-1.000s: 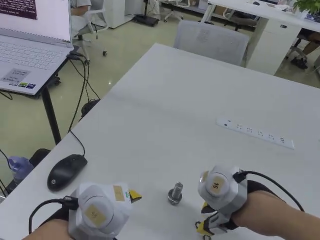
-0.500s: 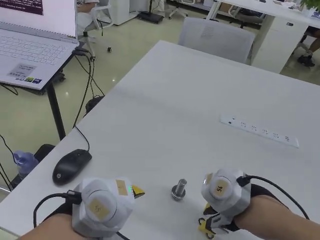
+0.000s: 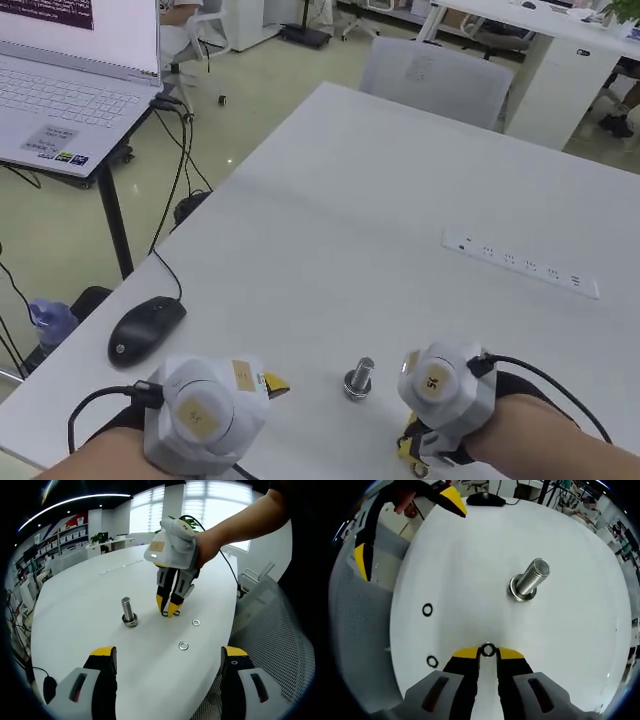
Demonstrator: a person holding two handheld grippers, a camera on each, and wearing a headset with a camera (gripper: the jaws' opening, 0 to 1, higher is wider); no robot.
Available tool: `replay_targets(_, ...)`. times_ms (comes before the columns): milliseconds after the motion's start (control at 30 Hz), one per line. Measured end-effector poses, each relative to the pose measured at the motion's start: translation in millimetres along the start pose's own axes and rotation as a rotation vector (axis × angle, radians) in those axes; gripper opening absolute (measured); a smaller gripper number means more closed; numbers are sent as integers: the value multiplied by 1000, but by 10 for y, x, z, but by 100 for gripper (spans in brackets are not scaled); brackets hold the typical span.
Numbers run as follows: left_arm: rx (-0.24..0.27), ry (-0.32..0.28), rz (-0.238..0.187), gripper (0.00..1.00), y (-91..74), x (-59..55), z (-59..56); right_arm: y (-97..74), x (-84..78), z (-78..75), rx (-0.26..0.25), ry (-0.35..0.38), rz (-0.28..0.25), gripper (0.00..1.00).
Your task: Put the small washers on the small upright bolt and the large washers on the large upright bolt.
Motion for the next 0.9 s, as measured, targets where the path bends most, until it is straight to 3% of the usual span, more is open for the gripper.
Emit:
replay_targets(667, -7, -3, 9, 82, -12, -4, -20, -4, 9, -3, 25, -56, 37, 15)
replay_targets(900, -3, 0, 3, 82, -11, 18, -14, 1, -1, -22, 16, -22, 34, 13)
Point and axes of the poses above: the centre of the closed fingertips' face, and the gripper's own axes: y roughly forward along the fingers, z roughly to its left, x roughly out of its top, the point moved 9 cm from there along -y, roughly backward along the fingers, and after that the axes turned 6 degrees about -z, right-handed, at the moved point
